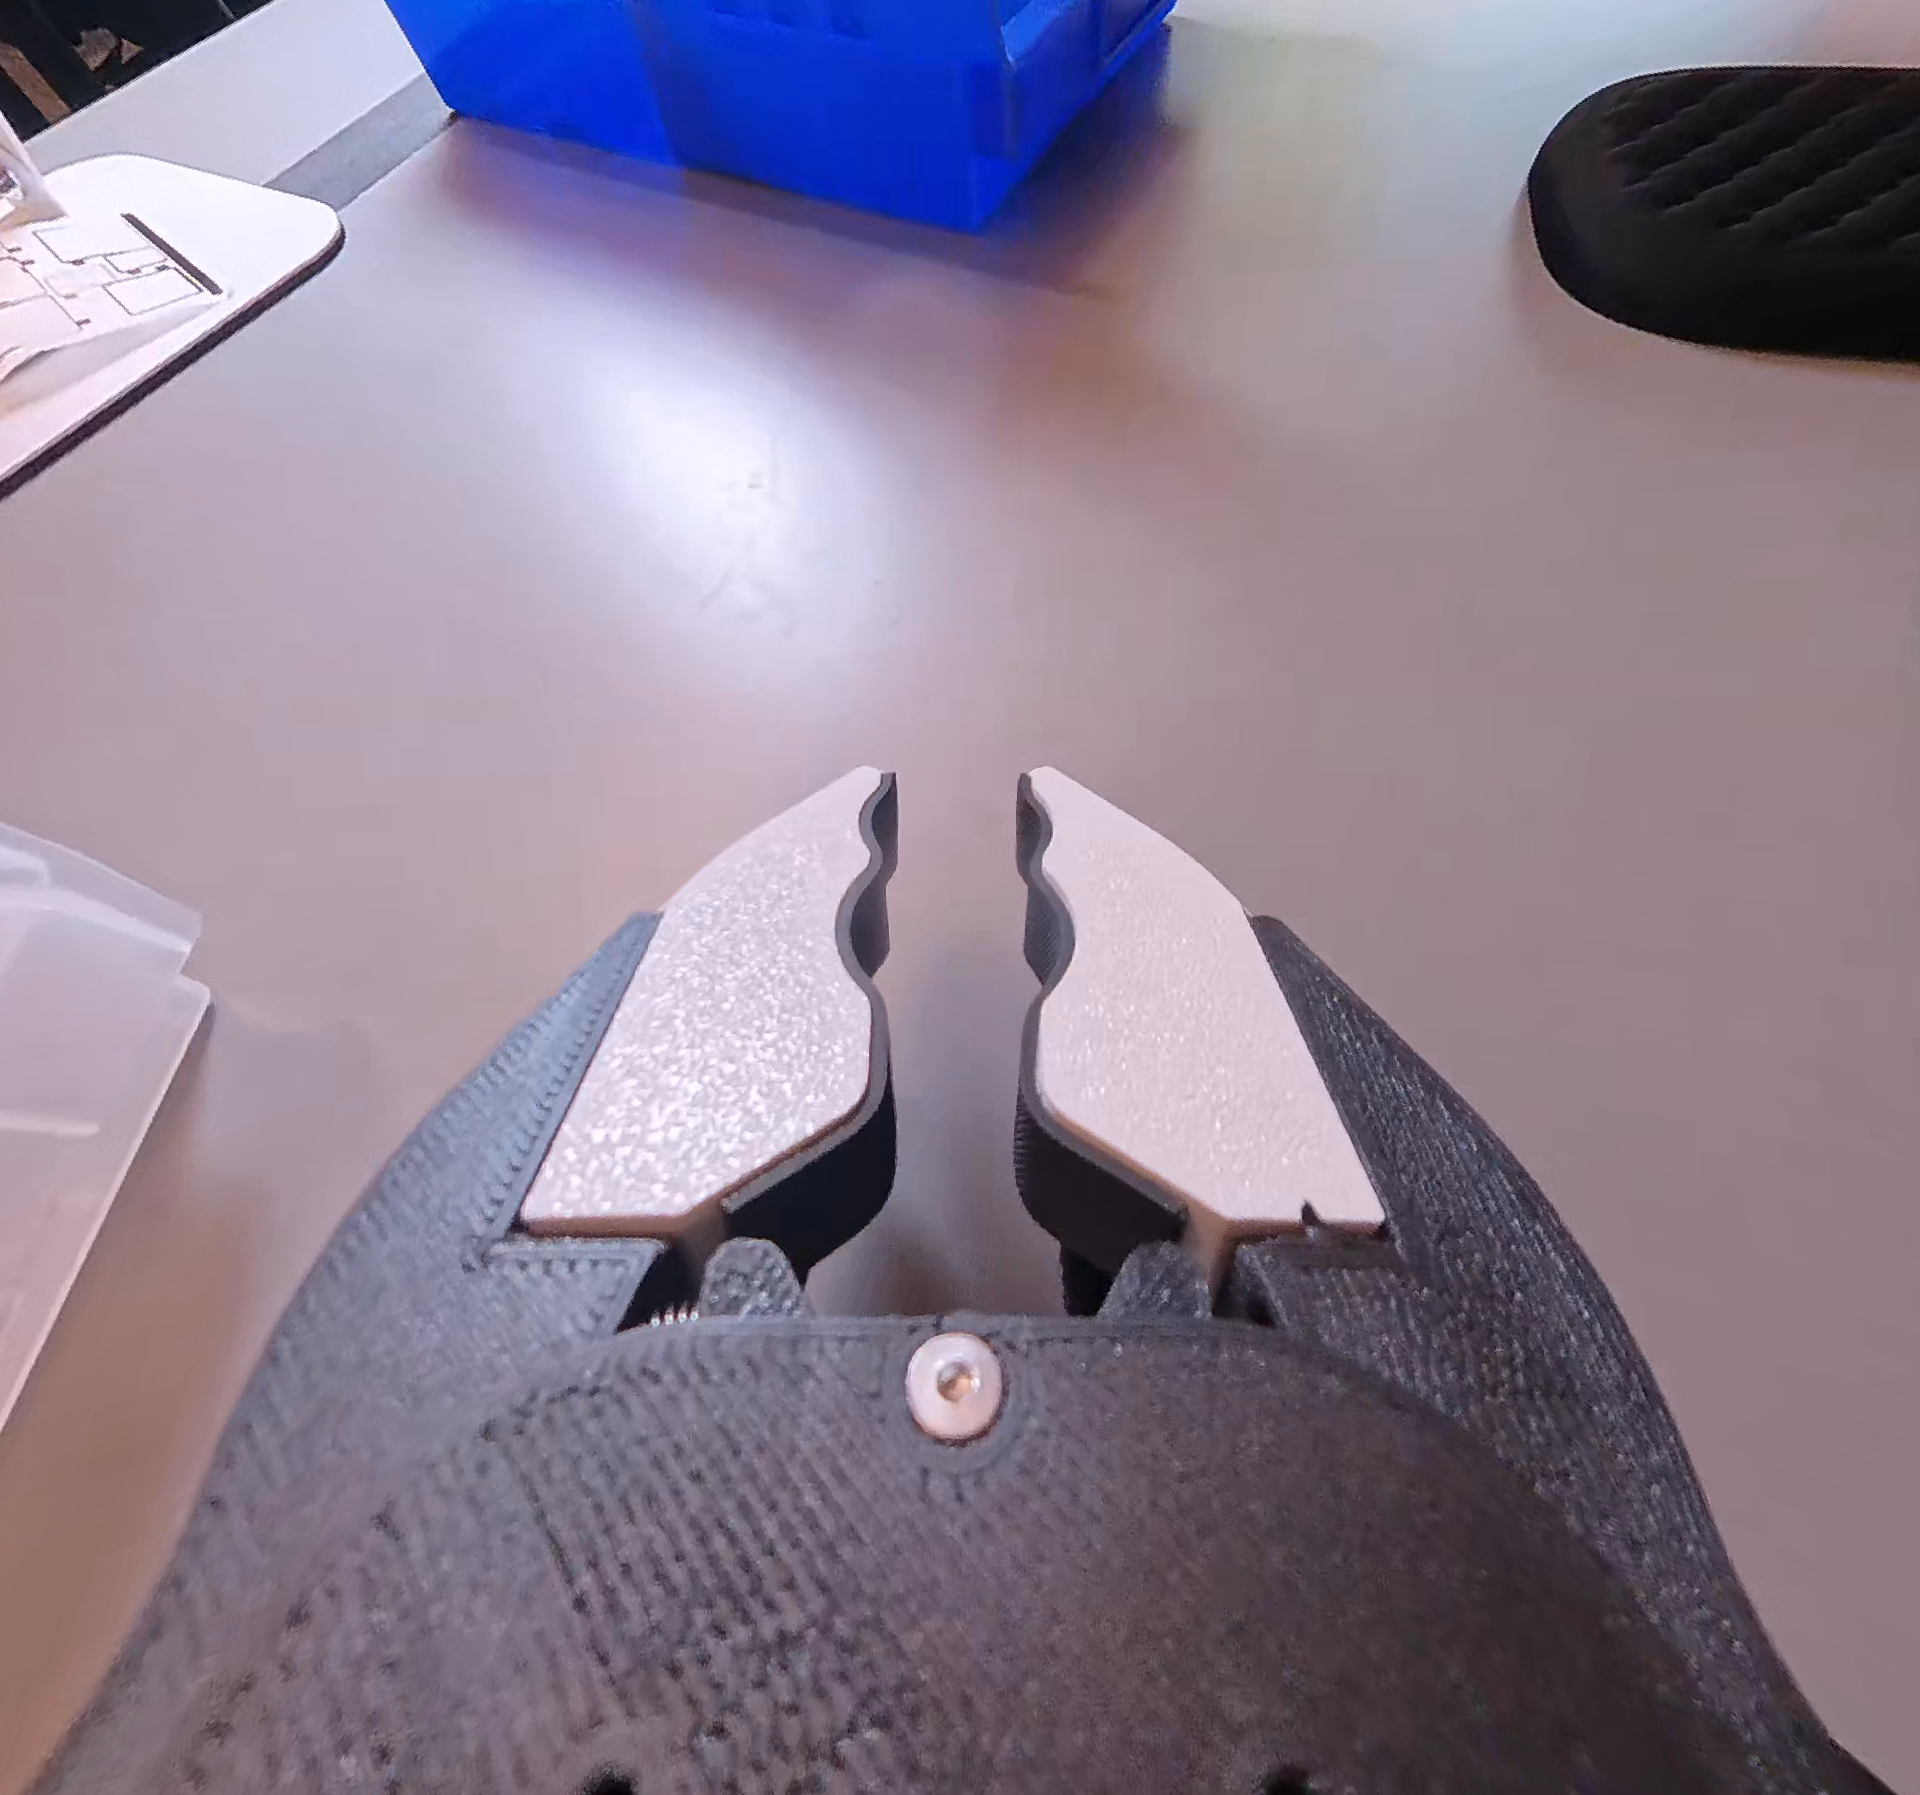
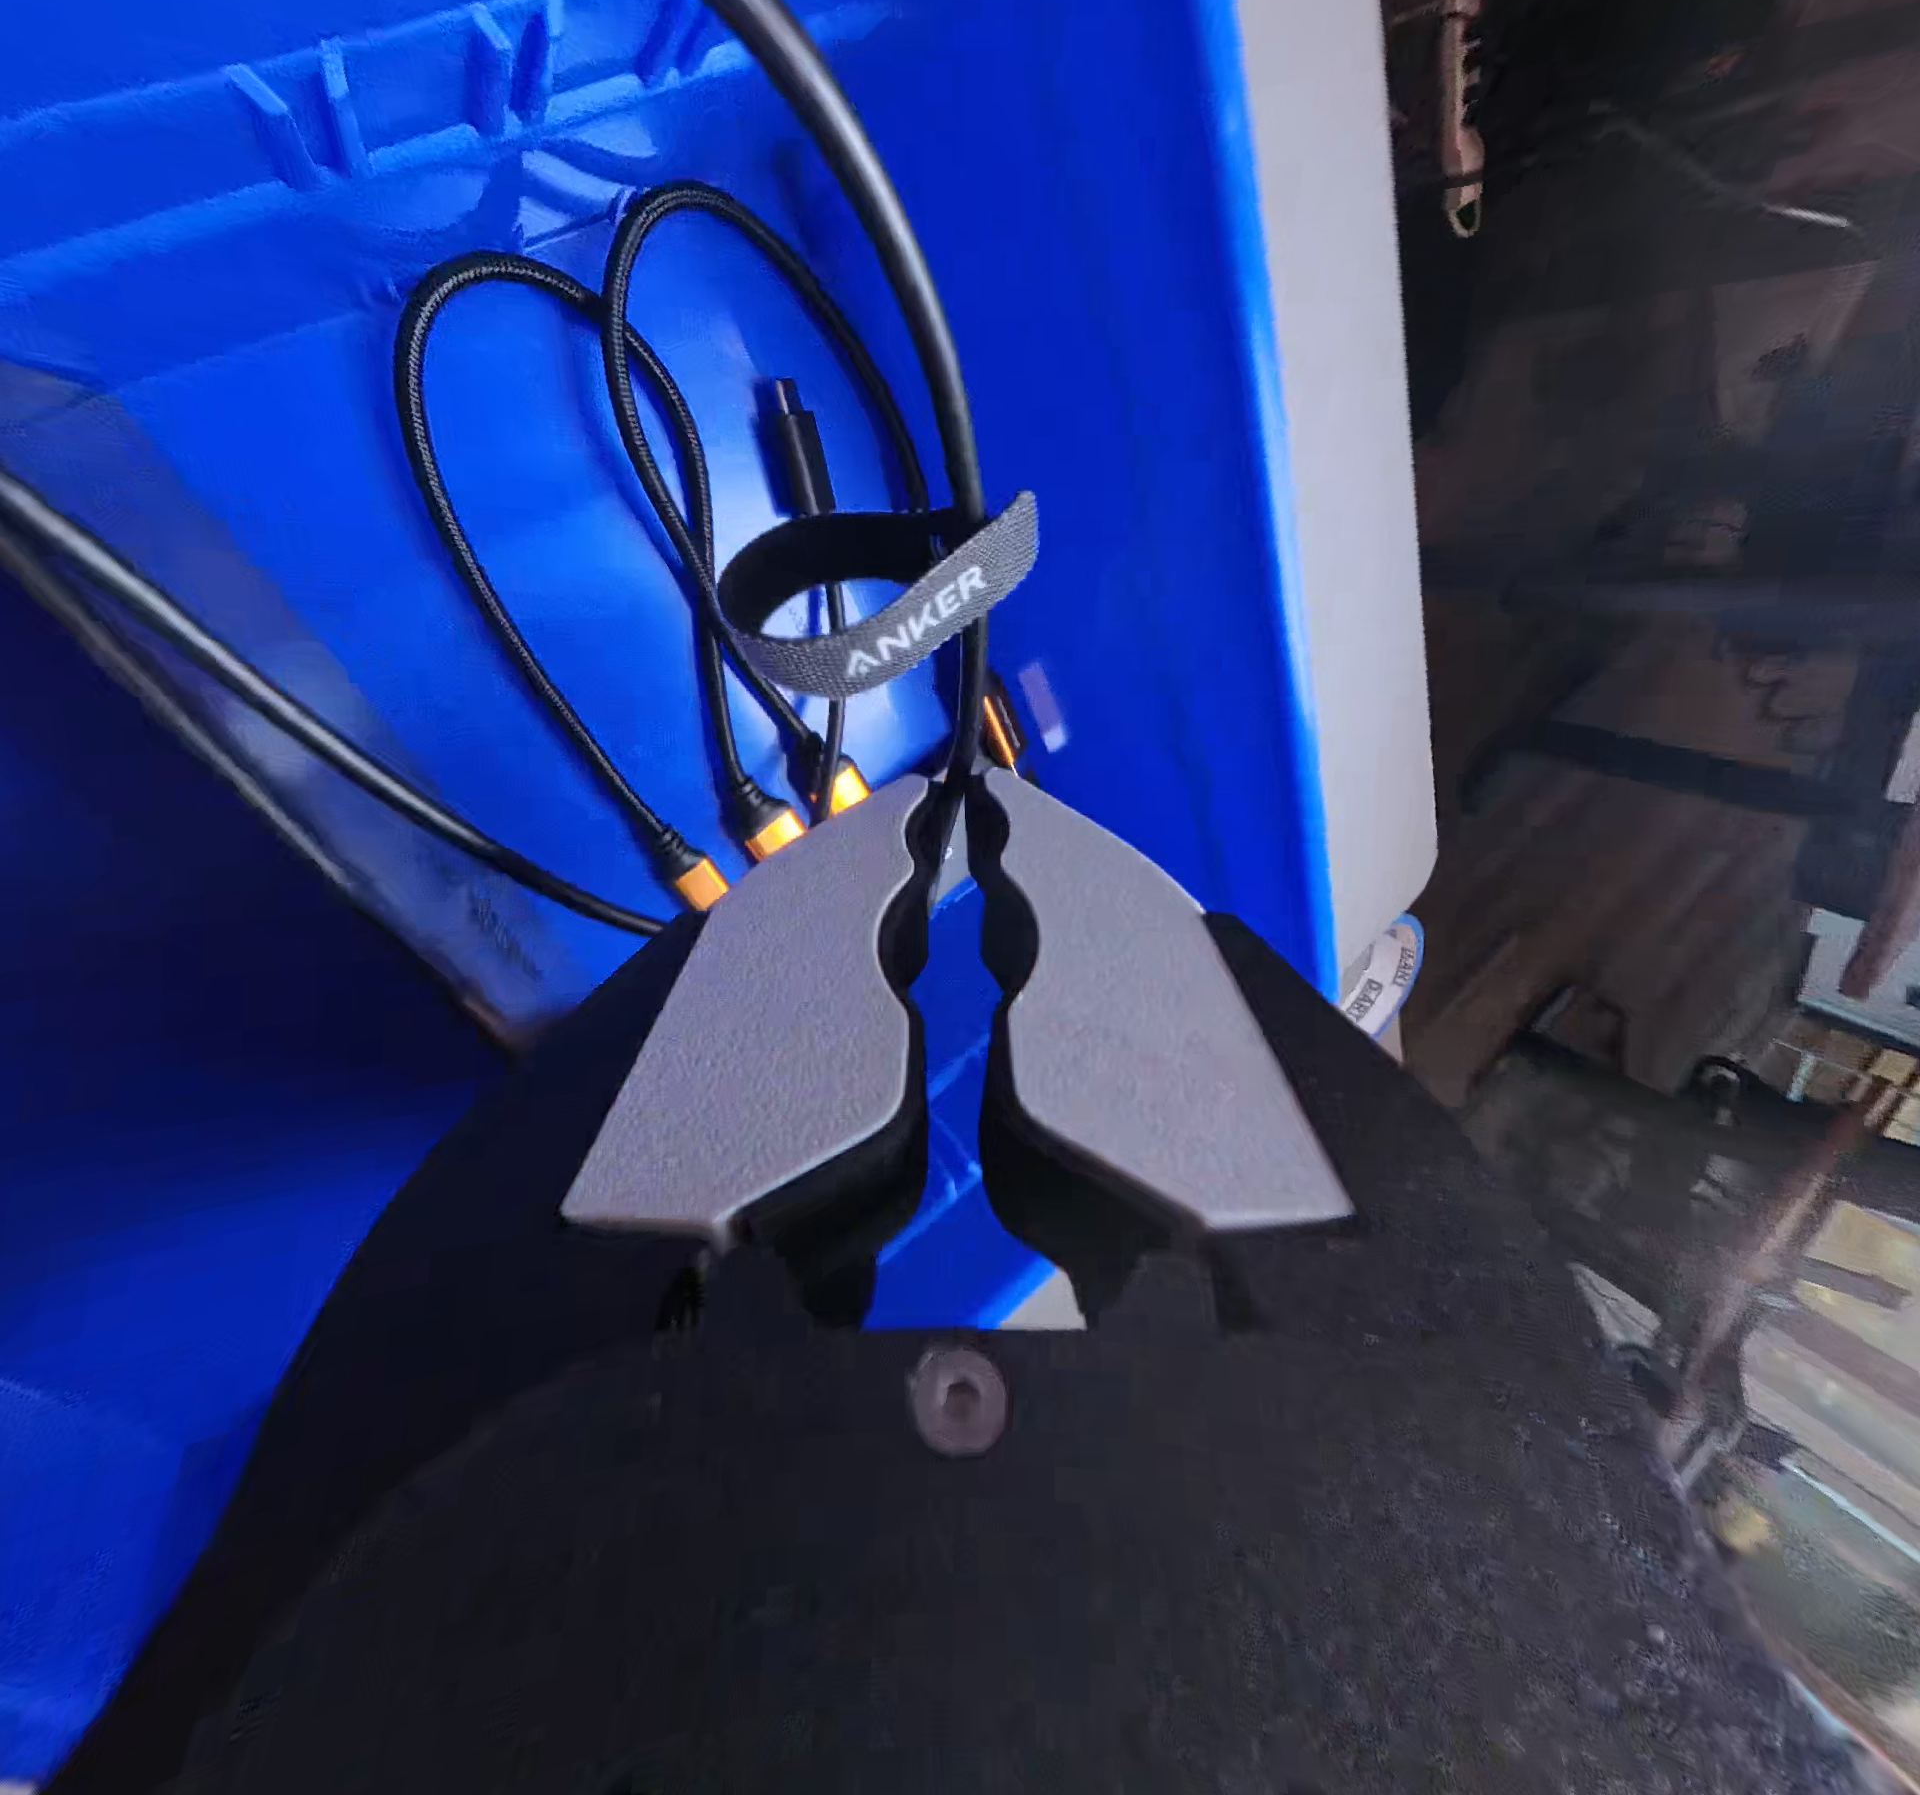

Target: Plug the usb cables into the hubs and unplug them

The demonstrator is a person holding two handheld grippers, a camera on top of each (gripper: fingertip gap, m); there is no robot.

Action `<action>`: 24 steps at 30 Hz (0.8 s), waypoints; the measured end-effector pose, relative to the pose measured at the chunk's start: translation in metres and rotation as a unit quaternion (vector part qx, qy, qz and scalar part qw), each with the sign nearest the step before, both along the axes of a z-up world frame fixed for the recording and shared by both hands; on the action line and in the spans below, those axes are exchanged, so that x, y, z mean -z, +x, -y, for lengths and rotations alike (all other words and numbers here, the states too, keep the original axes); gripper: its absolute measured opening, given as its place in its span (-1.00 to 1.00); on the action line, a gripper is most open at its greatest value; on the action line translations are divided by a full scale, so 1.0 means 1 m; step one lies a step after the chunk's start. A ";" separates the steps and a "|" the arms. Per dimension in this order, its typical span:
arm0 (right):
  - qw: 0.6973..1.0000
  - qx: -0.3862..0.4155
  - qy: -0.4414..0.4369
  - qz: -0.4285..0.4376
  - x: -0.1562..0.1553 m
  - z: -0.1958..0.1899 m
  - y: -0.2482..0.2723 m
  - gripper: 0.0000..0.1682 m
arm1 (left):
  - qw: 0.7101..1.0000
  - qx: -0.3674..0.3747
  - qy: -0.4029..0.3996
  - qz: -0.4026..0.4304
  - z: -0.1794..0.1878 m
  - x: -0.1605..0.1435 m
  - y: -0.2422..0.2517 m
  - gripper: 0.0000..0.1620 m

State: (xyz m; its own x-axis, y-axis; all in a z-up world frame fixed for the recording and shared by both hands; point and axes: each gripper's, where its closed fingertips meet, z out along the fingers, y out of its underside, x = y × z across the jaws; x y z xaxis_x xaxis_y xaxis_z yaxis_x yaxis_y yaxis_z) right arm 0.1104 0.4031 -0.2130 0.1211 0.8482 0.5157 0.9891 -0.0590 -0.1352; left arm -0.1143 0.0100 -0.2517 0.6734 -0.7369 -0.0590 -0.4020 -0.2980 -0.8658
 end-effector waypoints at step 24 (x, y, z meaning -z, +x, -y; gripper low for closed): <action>0.927 -0.008 -0.004 -0.374 -0.119 0.085 -0.009 -0.23 | 0.991 -0.094 0.092 0.017 -0.022 -0.061 -0.046 -0.71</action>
State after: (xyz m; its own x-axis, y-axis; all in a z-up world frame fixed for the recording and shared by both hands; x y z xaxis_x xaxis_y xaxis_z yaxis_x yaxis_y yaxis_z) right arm 0.1012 0.3185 -0.0944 0.4302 0.8565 0.2854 0.6188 -0.0496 -0.7840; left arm -0.1606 0.0324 -0.1909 0.8021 -0.5765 -0.1556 -0.3237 -0.2009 -0.9246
